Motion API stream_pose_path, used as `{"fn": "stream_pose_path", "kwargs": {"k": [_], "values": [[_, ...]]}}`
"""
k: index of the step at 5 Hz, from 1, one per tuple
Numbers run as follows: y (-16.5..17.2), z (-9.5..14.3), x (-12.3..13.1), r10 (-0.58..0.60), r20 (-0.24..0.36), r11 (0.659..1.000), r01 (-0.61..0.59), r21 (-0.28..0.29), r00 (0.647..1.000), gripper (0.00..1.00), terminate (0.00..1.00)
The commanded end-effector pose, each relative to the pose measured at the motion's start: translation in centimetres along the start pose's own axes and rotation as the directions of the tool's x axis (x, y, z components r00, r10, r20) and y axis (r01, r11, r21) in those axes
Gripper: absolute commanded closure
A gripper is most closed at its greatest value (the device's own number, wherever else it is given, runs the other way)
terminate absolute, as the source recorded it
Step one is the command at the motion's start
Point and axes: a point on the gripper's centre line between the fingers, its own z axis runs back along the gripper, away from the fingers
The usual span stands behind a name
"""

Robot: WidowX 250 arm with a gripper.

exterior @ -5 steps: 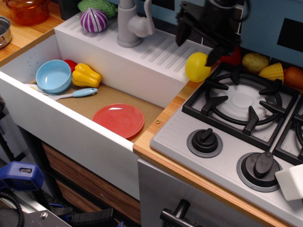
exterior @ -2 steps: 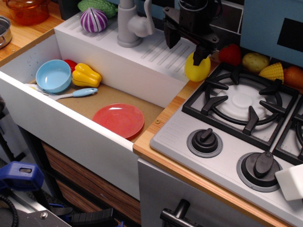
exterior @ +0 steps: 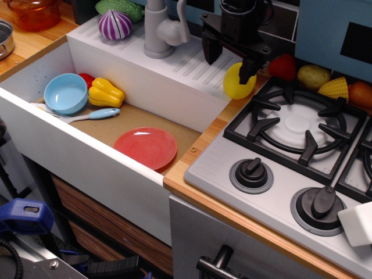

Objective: Put lemon on plate

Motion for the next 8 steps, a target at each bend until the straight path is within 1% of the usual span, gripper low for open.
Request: {"fn": "stream_pose_path", "kwargs": {"k": [1, 2, 3, 4, 5, 6, 7, 8], "values": [[-0.1, 0.9, 2.1, -0.011, 0.085, 1.0, 0.013, -0.018, 0.996, 0.0, 0.0], [-0.2, 0.2, 2.4, -0.015, 0.084, 0.999, 0.018, -0.035, 0.996, 0.0, 0.0], [-0.3, -1.1, 2.3, -0.014, 0.08, 0.998, 0.019, -0.059, 0.997, 0.0, 0.0], [-0.2, -2.2, 2.3, -0.008, 0.068, 0.997, 0.013, -0.078, 0.998, 0.0, 0.0], [-0.2, -2.7, 1.8, 0.014, 0.045, 0.997, -0.01, -0.081, 0.999, 0.0, 0.0], [-0.2, -2.2, 1.4, 0.028, 0.029, 0.997, -0.026, -0.068, 0.999, 1.0, 0.0], [0.4, 1.0, -0.3, 0.035, -0.001, 0.999, -0.035, 0.028, 0.999, 1.0, 0.0], [2.3, 3.5, -2.9, 0.014, -0.021, 0.992, -0.011, 0.128, 1.0, 1.0, 0.0]]}}
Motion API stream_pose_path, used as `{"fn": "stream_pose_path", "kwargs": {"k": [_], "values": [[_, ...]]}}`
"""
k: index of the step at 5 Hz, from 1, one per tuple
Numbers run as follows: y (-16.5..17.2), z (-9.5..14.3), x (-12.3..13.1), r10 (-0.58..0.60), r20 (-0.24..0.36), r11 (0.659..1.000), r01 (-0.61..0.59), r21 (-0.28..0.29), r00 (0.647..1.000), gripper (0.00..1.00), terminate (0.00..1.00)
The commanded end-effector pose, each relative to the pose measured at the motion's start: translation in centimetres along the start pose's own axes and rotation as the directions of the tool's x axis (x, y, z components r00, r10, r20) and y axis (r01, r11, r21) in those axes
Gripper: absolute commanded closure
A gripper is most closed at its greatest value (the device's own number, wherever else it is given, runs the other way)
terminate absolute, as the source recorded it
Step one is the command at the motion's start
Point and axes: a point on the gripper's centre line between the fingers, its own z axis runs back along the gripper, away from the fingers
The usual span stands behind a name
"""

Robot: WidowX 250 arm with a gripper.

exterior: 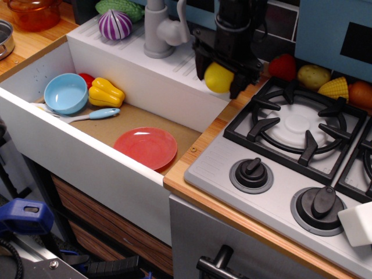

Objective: Put lemon on plate

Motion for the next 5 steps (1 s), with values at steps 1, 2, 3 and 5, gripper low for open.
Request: {"fn": "stream_pose_path", "kwargs": {"k": [1, 2, 3, 5], "values": [[2.3, 2.5, -3.2, 0.051, 0.061, 0.995, -0.056, 0.081, 0.997, 1.0, 0.0], [2.5, -1.8, -6.0, 0.062, 0.017, 0.997, -0.063, 0.052, 0.998, 1.0, 0.0], [2.7, -5.0, -8.0, 0.108, -0.045, 0.992, -0.105, 0.065, 0.993, 1.0, 0.0], [4.7, -10.6, -10.9, 0.174, -0.009, 0.983, -0.173, 0.064, 0.985, 1.0, 0.0]]}}
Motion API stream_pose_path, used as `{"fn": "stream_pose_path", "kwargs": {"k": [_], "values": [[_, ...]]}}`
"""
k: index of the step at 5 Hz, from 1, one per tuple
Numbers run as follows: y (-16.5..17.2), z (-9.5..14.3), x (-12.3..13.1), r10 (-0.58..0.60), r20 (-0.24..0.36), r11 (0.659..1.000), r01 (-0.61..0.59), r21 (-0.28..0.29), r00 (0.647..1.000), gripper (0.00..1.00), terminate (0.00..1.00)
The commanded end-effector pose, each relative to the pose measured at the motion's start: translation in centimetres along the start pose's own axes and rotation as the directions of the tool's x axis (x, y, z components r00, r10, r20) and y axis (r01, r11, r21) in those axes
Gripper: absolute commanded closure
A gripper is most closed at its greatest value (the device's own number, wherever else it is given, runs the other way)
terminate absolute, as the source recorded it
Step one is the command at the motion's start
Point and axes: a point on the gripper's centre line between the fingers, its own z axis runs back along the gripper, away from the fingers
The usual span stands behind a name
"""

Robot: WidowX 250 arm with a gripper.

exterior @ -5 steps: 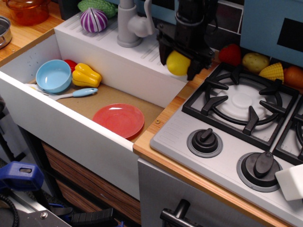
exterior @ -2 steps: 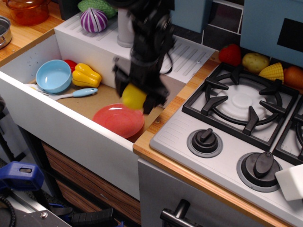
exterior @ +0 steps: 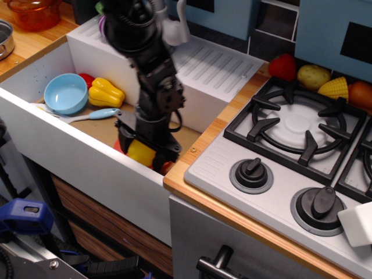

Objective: Put lemon on plate

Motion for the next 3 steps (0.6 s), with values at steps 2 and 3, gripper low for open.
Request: {"fn": "stream_pose_path", "kwargs": {"k": [2, 3], "values": [[1.8, -1.28, 1.58, -0.018, 0.084, 1.0, 0.019, -0.016, 0.996, 0.0, 0.0], [1.8, -1.28, 1.58, -0.018, 0.084, 1.0, 0.019, -0.016, 0.996, 0.0, 1.0]]}}
